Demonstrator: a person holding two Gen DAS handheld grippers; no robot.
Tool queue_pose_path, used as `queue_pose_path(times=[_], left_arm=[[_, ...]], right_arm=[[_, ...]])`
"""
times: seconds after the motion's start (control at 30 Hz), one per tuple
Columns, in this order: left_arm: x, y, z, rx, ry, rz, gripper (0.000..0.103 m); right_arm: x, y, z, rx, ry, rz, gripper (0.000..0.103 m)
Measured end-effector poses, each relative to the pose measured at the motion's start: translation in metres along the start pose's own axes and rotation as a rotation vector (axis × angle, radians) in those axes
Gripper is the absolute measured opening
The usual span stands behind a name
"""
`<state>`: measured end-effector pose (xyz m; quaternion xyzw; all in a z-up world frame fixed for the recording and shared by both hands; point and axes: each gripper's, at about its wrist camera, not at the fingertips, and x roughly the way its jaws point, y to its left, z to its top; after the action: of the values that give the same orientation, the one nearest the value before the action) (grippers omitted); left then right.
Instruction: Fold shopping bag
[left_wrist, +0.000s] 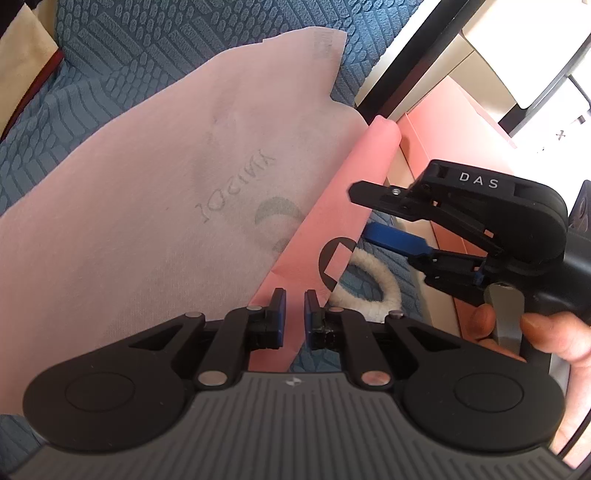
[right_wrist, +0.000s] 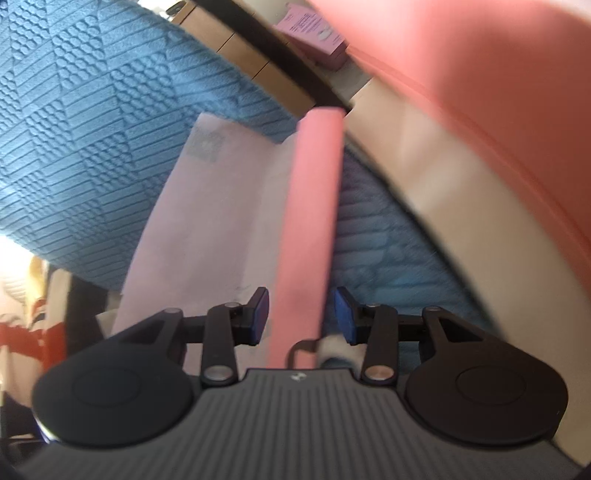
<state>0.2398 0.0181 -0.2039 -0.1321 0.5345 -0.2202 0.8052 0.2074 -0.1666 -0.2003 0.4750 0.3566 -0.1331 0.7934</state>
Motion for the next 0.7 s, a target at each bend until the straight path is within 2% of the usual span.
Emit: queue_pose_path(times=[0.1,0.2,0.27,0.33,0.43,0.57,0.7], left_arm=[[0.001,0.001,0.000,-0.004,0.003,-0.004,0.013],[0.001,-0.001,0.001,0.019,0.007,0.010,0.013],[0.001,0.000,0.001,0.014,0.007,0.007,0.013],[0.000,0.002,0.002,0.004,0.006,0.004,0.013],[-0.002,0.002,0.002,0.005,-0.002,0.007,0.013],[-0.010,-0.002,0.002,0.048,-0.028,0.001,0.013],[-0.018,-0.006,0.002,0.092,-0.040,-0.051,0.013]], right_arm=[[0.004,-0.001,-0.003,0.042,0.045,0.056,0.043],[0.004,0.004,-0.006,0.020,0.061,0.097,0.041],[0.006,0.009,-0.009,-0.026,0.077,0.084,0.034],[0.009,0.014,-0.012,-0.082,0.105,0.034,0.017],[0.009,0.016,-0.019,-0.111,0.124,0.025,0.008],[0.003,0.024,-0.016,-0.145,0.110,0.016,0.007],[0.002,0.023,-0.015,-0.111,0.116,0.013,0.007]])
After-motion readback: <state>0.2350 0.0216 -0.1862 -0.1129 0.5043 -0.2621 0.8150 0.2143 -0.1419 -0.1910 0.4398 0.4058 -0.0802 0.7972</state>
